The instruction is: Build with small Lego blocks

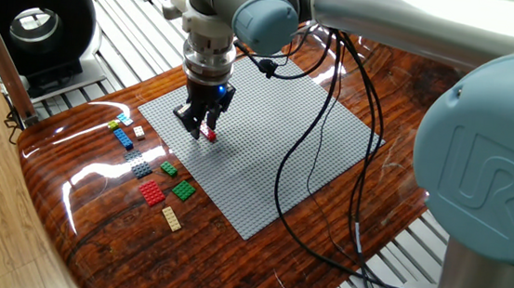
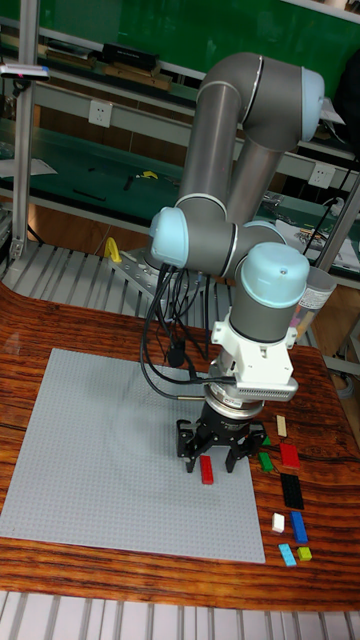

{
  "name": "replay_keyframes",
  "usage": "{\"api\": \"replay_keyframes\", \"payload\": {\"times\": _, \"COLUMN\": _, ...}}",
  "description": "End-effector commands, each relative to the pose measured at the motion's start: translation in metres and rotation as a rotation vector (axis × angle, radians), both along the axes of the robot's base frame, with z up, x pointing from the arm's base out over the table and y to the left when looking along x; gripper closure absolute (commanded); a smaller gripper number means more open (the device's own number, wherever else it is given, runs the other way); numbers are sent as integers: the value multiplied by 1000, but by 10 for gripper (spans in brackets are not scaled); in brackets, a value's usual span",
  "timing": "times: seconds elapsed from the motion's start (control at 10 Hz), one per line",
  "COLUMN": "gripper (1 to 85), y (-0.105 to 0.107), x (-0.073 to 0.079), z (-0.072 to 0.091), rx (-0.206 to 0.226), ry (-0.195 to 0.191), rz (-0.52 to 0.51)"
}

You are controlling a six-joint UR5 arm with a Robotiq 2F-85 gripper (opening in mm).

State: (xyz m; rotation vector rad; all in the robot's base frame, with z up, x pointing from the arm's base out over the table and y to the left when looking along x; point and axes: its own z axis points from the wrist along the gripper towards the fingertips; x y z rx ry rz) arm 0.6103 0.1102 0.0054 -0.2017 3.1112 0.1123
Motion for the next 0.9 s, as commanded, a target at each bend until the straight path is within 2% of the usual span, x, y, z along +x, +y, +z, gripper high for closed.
{"api": "replay_keyframes", "payload": {"times": 0.0, "gripper": 213, "y": 1, "x": 1, "z": 1, "rx": 9, "ry": -3, "rz": 6}}
{"api": "replay_keyframes", "payload": {"times": 0.3, "gripper": 237, "y": 3, "x": 3, "z": 2, "rx": 18, "ry": -10, "rz": 11}}
{"api": "replay_keyframes", "payload": {"times": 0.5, "gripper": 257, "y": 4, "x": 16, "z": 2, "rx": 20, "ry": -62, "rz": 27}}
{"api": "replay_keyframes", "payload": {"times": 0.6, "gripper": 257, "y": 1, "x": 20, "z": 2, "rx": 8, "ry": -76, "rz": 36}}
{"api": "replay_keyframes", "payload": {"times": 0.8, "gripper": 250, "y": 1, "x": 18, "z": 5, "rx": 6, "ry": -70, "rz": 42}}
